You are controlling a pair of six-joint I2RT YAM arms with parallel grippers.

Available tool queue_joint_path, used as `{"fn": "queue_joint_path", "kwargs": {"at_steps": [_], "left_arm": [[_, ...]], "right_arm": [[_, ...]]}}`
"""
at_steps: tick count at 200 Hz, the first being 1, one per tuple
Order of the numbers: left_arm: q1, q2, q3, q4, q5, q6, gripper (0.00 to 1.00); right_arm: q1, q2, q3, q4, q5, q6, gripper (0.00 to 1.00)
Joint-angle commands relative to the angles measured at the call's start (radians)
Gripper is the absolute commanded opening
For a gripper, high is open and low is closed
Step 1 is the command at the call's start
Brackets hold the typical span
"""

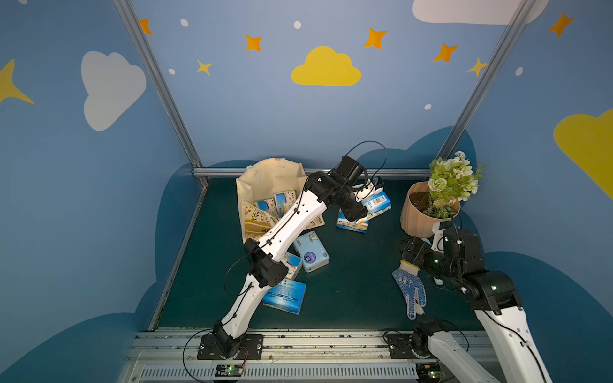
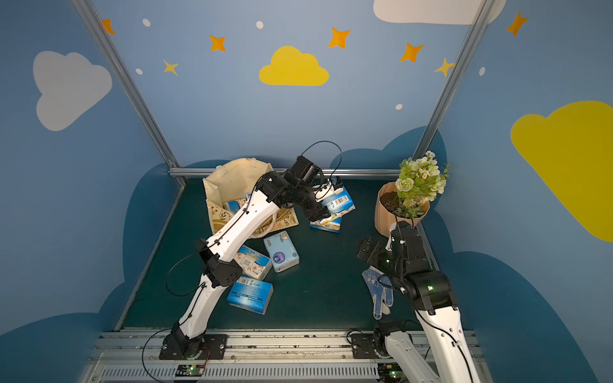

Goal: Put tissues into the canvas bag
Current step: Pick up the pack of facial tissues from the center of the board, then place the pack of facial tissues in the canvas bag.

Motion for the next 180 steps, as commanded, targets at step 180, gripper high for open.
{"fn": "queue_joint_path", "kwargs": {"at_steps": [180], "left_arm": [[0.567, -0.529, -0.615, 0.186, -0.108, -0.083, 0.68]], "right_arm": [[-0.004, 0.057, -0.03, 0.064, -0.046, -0.019, 0.95]]}}
